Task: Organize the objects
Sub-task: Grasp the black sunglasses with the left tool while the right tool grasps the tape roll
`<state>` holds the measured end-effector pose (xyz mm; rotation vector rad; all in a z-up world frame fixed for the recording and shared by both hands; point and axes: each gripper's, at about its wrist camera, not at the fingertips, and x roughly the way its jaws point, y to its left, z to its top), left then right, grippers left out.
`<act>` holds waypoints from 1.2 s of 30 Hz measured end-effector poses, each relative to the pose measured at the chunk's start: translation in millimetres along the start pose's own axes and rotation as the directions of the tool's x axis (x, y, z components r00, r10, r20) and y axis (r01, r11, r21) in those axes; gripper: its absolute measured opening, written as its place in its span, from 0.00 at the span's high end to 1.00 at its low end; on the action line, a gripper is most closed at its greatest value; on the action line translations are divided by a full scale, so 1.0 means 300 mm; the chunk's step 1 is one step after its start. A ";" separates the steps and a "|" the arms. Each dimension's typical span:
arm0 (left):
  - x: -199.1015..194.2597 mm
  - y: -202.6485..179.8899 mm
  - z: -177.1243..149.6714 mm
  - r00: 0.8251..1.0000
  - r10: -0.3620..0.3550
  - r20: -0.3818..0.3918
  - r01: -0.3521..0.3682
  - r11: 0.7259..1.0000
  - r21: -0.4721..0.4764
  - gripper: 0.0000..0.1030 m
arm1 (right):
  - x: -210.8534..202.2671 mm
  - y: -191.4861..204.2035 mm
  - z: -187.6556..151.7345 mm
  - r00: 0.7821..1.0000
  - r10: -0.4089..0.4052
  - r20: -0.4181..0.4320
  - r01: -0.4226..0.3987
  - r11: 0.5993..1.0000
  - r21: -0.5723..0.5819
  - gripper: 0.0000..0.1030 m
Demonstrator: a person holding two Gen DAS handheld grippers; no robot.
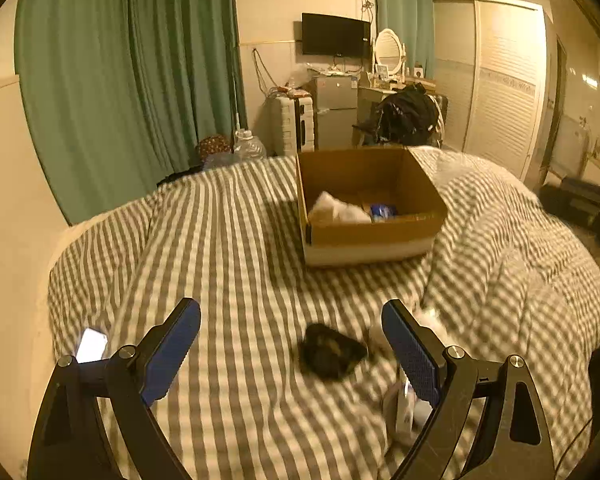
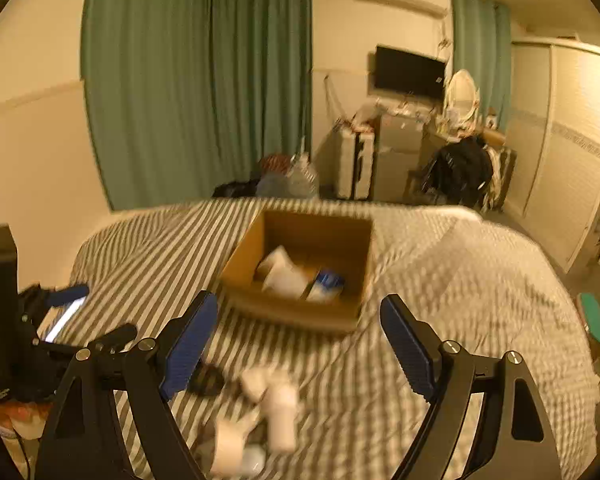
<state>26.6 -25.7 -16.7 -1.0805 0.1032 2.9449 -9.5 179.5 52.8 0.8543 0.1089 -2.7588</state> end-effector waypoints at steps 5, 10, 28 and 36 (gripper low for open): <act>0.018 -0.026 -0.148 0.999 0.046 -0.027 -0.046 0.999 -0.021 0.08 | 0.044 0.071 -0.186 0.996 0.010 -0.087 -0.010 1.000 -0.001 0.19; 0.081 -0.021 -0.250 0.994 0.066 -0.087 -0.068 0.997 -0.021 0.08 | 0.146 0.105 -0.359 0.975 0.039 -0.220 -0.032 0.999 0.036 0.19; 0.155 0.000 -0.309 0.987 0.039 -0.154 -0.049 0.997 -0.061 0.08 | 0.299 0.159 -0.501 0.928 0.157 -0.338 -0.136 0.987 0.086 0.72; 0.187 -0.025 -0.273 0.987 0.017 -0.161 -0.027 0.998 -0.063 0.08 | 0.197 0.099 -0.386 0.965 0.173 -0.199 -0.152 0.981 0.116 0.72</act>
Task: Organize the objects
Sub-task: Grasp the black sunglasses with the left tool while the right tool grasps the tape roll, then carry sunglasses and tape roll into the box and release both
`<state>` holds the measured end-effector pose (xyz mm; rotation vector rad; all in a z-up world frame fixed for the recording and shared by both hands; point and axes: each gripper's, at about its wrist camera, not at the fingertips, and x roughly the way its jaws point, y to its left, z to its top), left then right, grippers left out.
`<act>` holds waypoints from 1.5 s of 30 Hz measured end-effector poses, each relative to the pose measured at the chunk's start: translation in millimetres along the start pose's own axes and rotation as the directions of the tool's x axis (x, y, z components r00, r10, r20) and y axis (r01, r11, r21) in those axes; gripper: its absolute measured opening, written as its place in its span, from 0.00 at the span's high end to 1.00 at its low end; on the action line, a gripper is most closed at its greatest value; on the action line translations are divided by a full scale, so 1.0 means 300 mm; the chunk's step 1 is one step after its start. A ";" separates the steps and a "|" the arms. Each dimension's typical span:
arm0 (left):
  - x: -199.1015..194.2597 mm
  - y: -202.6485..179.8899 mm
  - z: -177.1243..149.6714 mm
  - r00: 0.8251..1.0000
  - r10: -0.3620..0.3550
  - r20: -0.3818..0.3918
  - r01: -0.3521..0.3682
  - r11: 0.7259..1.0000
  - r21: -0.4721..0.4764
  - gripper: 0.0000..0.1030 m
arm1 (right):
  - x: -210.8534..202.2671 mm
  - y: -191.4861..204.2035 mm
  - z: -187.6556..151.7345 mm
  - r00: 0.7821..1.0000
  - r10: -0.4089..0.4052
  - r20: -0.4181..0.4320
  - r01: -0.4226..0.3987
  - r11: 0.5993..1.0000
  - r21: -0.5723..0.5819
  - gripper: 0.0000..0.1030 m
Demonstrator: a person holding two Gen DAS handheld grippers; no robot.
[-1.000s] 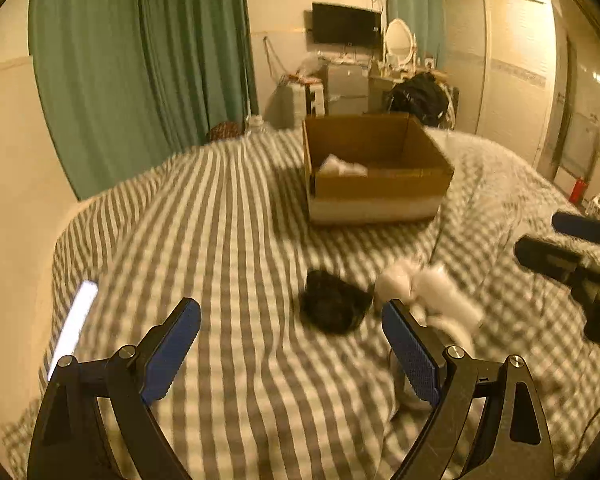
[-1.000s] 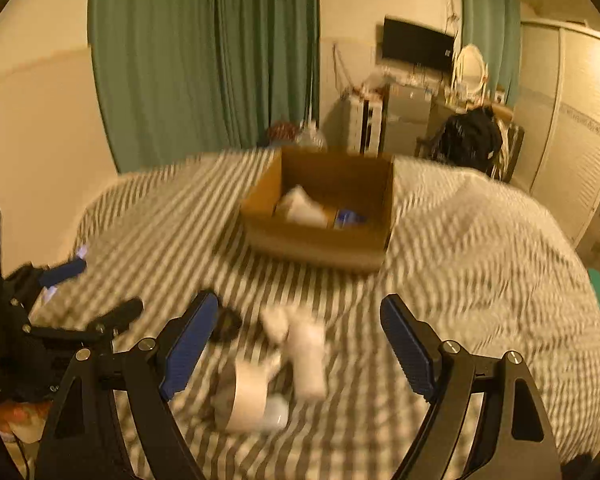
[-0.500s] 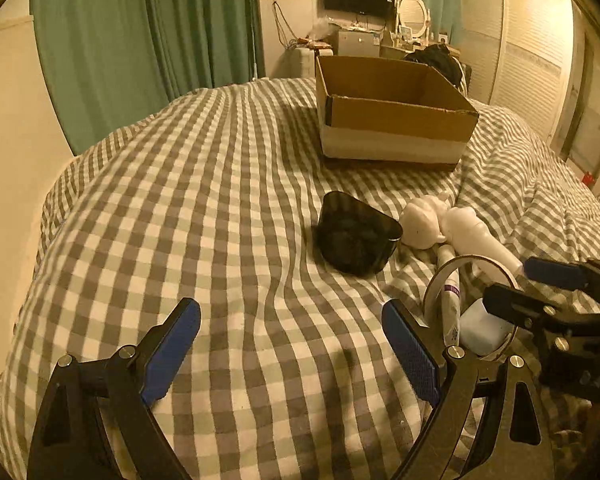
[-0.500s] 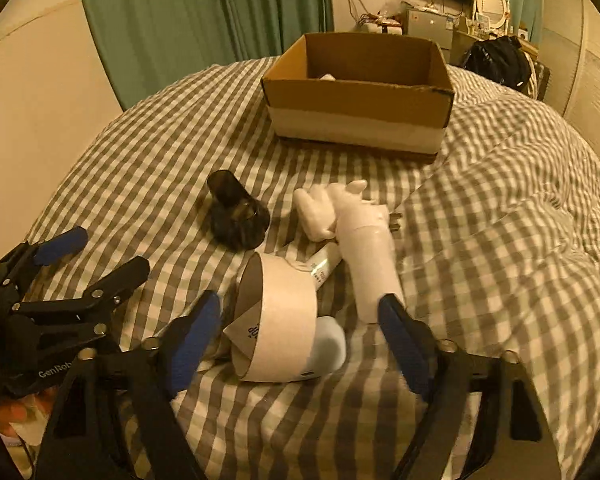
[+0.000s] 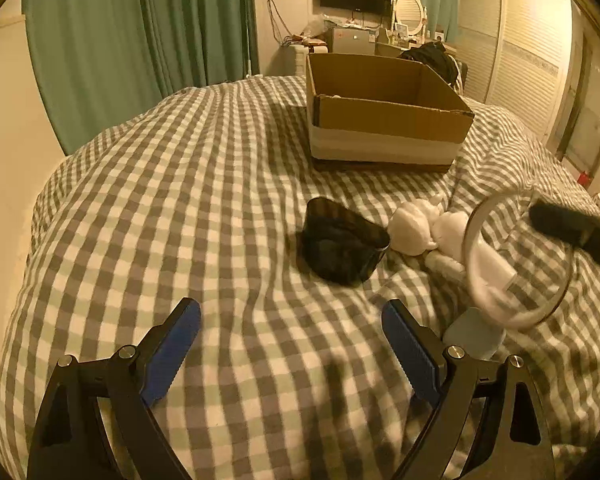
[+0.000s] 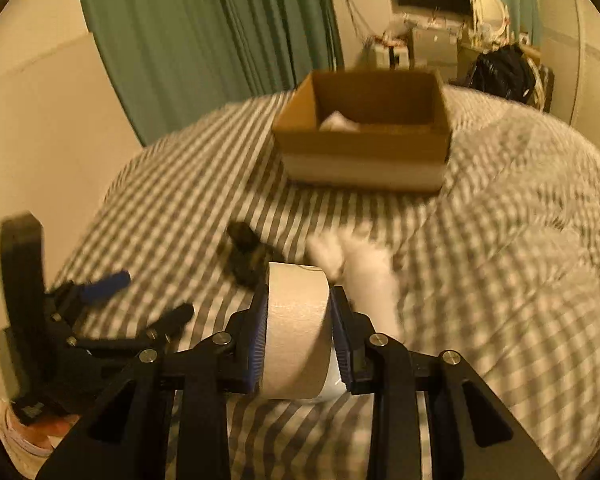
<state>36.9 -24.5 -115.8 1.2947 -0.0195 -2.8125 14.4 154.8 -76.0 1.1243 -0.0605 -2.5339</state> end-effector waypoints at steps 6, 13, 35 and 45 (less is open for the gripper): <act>0.056 -0.030 0.060 0.999 -0.032 -0.017 0.032 0.999 -0.013 0.08 | -0.060 -0.040 0.086 0.995 -0.060 0.080 0.063 0.997 -0.038 0.72; 0.174 -0.086 0.127 0.997 -0.045 -0.058 0.046 0.999 0.011 0.08 | -0.062 -0.114 0.128 0.992 -0.075 0.106 0.078 0.997 -0.029 0.72; 0.293 -0.120 0.119 0.980 -0.092 -0.178 0.092 0.996 -0.010 0.36 | 0.059 -0.200 0.084 0.995 -0.074 0.068 0.075 0.997 -0.010 0.72; 0.074 -0.120 0.136 0.989 -0.123 -0.078 0.124 0.992 0.014 0.36 | -0.038 -0.148 0.096 0.988 -0.094 0.119 0.097 0.995 -0.020 0.72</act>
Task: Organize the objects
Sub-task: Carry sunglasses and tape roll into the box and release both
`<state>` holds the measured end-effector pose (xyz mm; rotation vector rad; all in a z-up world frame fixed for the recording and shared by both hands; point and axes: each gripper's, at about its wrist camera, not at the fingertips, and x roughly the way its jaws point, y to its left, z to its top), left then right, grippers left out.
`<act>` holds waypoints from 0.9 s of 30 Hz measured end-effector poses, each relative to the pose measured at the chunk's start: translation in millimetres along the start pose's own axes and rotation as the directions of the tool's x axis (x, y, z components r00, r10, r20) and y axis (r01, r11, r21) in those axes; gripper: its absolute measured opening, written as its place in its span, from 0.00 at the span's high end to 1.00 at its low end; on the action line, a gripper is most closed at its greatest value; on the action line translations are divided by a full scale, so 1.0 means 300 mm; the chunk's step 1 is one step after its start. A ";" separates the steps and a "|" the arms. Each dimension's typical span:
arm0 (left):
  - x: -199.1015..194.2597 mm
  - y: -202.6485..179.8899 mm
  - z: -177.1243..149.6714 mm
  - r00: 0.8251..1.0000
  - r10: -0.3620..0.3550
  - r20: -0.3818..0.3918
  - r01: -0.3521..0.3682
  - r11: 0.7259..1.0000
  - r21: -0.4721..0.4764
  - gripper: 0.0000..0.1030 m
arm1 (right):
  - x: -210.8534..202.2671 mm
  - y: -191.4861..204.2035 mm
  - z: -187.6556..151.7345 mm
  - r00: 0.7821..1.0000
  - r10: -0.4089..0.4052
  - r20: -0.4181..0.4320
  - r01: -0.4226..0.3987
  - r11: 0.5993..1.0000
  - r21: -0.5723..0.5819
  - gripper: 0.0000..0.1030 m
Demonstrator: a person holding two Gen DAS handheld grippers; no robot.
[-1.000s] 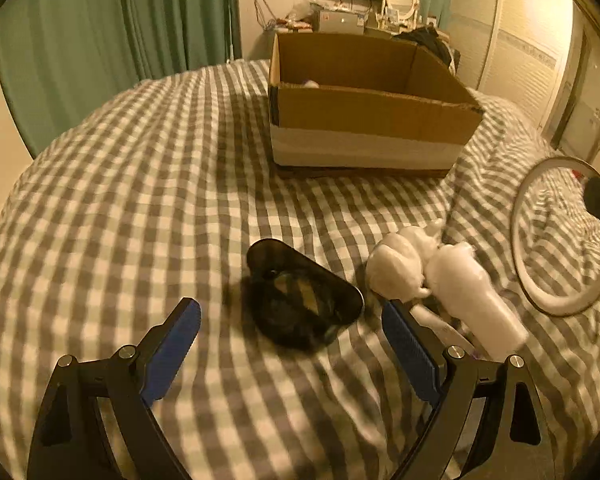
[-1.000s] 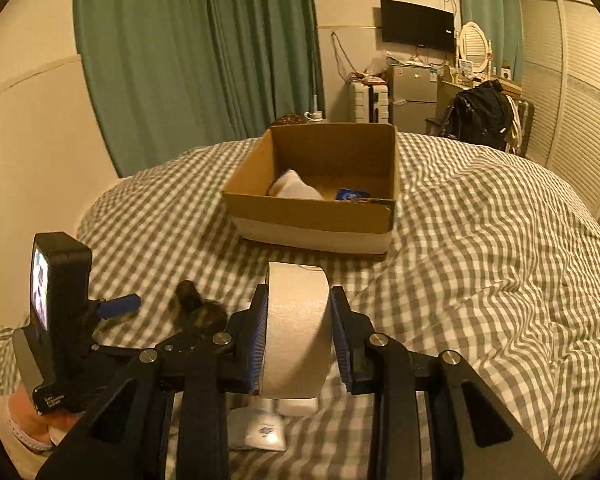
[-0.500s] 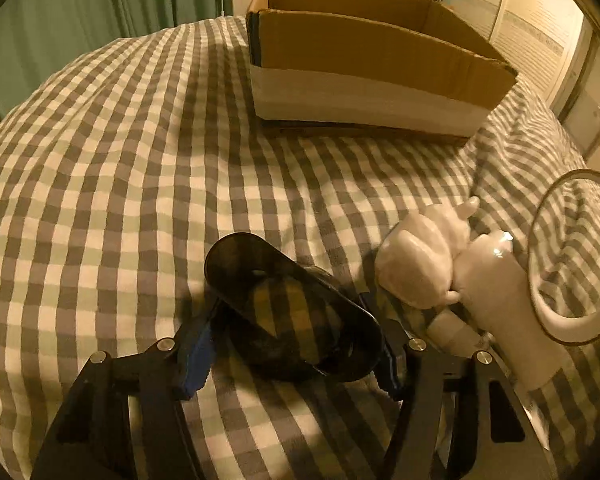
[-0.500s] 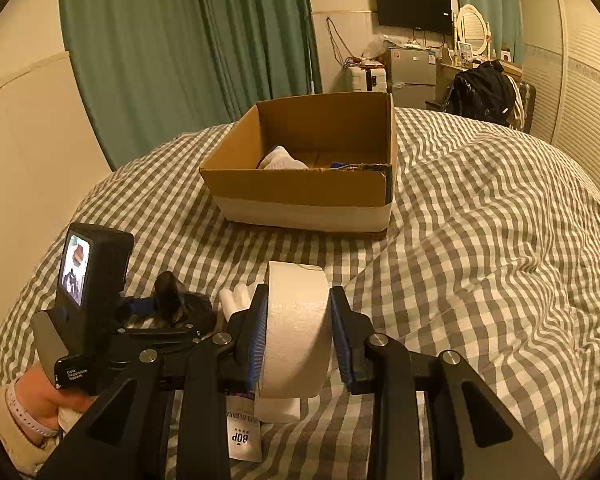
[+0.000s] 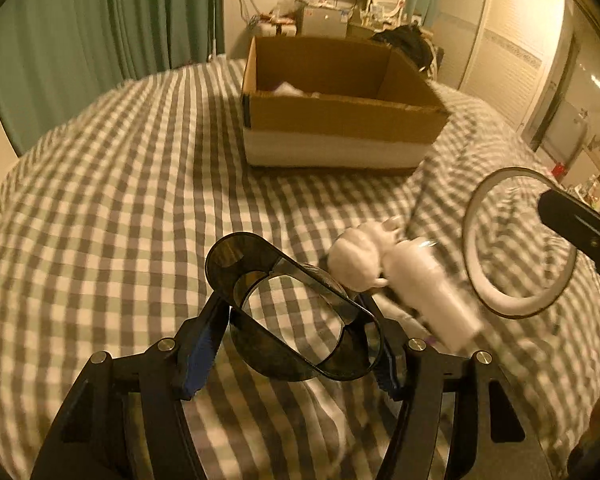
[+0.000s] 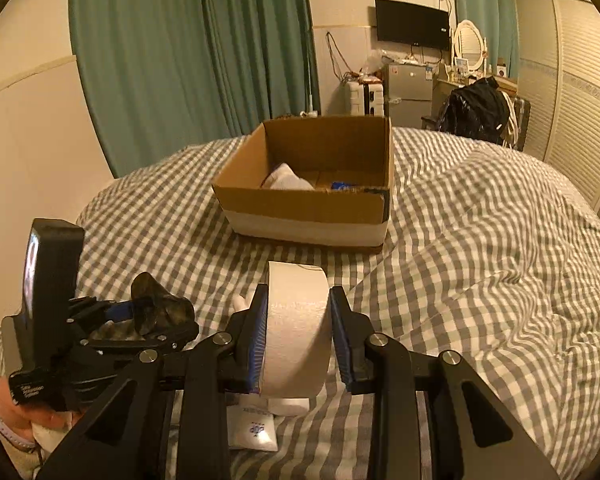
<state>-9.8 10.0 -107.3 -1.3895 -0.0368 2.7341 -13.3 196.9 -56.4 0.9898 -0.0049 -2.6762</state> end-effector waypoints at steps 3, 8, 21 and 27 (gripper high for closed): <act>-0.070 -0.003 0.004 0.999 0.000 0.035 0.000 1.000 0.012 0.36 | -0.044 0.027 0.011 1.000 -0.006 0.020 0.007 1.000 -0.010 0.72; -0.191 -0.018 0.013 0.996 -0.012 0.092 0.008 0.999 0.040 0.36 | -0.121 0.069 0.033 0.998 -0.020 0.057 0.022 0.999 -0.035 0.72; -0.388 -0.055 0.212 0.971 -0.027 0.239 0.009 0.997 0.079 0.36 | -0.280 0.124 0.202 0.981 -0.043 0.187 0.067 0.990 -0.125 0.72; -0.409 -0.083 0.379 0.952 -0.021 0.305 -0.009 0.995 0.098 0.36 | -0.304 0.114 0.354 0.967 -0.045 0.252 0.085 0.985 -0.150 0.72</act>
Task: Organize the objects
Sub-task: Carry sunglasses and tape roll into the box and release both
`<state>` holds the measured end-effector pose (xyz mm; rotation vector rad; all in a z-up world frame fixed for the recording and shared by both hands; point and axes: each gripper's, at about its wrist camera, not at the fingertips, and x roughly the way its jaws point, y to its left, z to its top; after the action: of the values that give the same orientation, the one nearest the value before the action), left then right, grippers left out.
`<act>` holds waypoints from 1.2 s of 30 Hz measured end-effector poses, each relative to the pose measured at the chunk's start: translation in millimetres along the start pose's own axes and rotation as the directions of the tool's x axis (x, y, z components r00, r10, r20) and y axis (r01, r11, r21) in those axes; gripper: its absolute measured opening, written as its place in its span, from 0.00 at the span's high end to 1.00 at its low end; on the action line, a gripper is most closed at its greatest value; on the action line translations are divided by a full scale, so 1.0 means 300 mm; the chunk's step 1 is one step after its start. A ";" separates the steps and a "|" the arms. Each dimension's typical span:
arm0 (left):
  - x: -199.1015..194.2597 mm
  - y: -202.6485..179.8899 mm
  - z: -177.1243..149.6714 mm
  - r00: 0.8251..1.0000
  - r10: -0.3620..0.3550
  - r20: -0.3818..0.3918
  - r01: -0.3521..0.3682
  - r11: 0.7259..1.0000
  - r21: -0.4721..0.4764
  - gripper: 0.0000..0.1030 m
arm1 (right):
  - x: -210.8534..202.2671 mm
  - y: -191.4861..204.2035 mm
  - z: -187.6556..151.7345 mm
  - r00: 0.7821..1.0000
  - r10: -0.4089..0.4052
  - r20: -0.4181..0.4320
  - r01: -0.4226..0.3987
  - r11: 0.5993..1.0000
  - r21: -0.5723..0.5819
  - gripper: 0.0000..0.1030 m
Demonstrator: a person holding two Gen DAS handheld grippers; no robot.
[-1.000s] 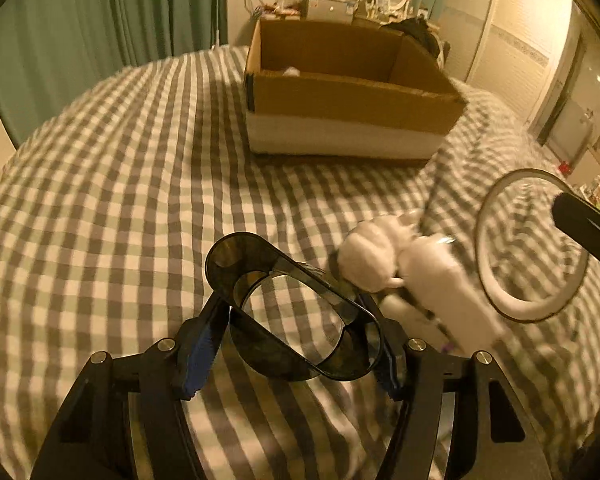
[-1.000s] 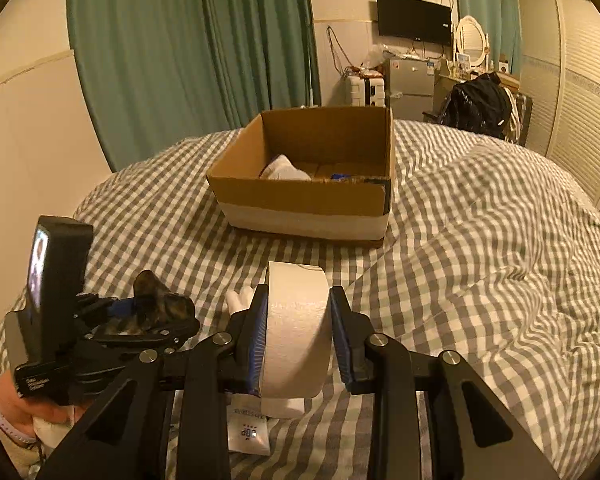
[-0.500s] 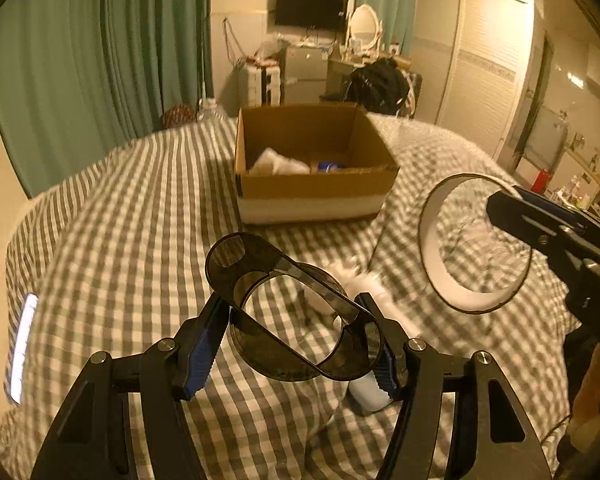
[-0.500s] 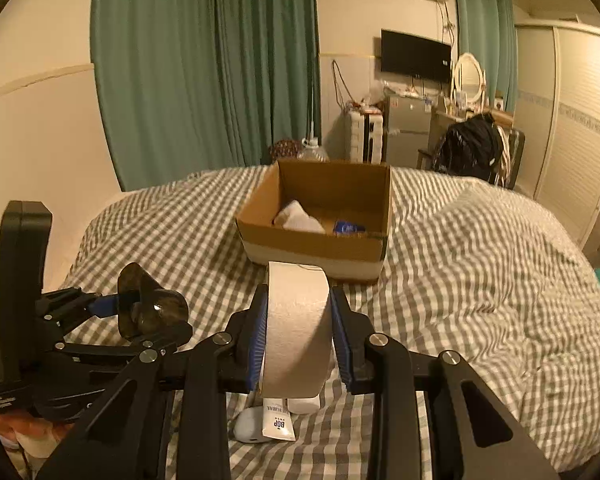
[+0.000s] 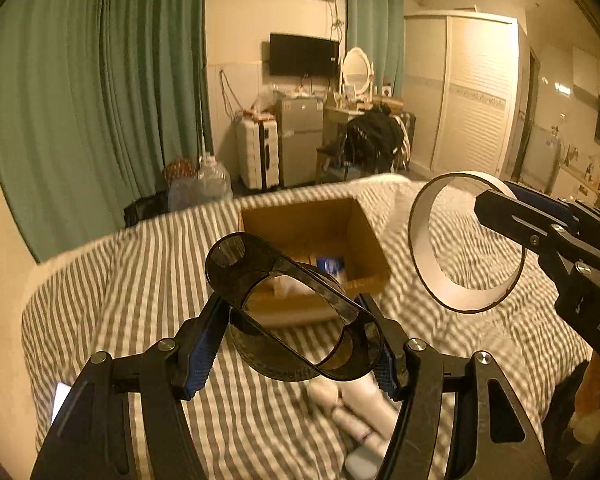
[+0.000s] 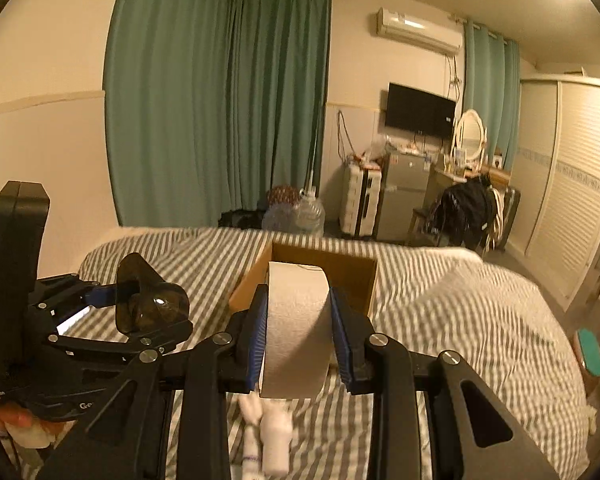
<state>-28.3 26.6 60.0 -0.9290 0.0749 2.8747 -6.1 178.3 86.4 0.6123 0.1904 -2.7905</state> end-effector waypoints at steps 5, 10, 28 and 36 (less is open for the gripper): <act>0.046 0.005 0.127 0.999 0.001 0.036 -0.001 1.000 0.005 0.36 | 0.046 -0.026 0.106 0.999 -0.010 0.037 0.011 1.000 -0.024 0.72; 0.141 0.026 0.237 0.999 0.005 0.050 -0.005 1.000 0.001 0.36 | 0.151 -0.063 0.197 0.999 0.007 0.047 -0.006 1.000 -0.018 0.72; 0.745 0.076 0.259 0.999 -0.032 -0.015 0.033 0.999 0.030 0.36 | 0.776 -0.211 0.215 0.999 -0.008 -0.036 0.011 0.997 0.081 0.72; 0.949 0.045 0.143 0.985 -0.086 -0.152 0.096 0.994 0.060 0.36 | 1.028 -0.284 0.039 0.982 -0.040 -0.182 0.061 0.992 0.110 0.72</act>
<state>-283.8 44.8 -71.9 -1.1034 0.1374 2.6990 -304.8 183.3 -29.1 0.9009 0.0816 -2.8088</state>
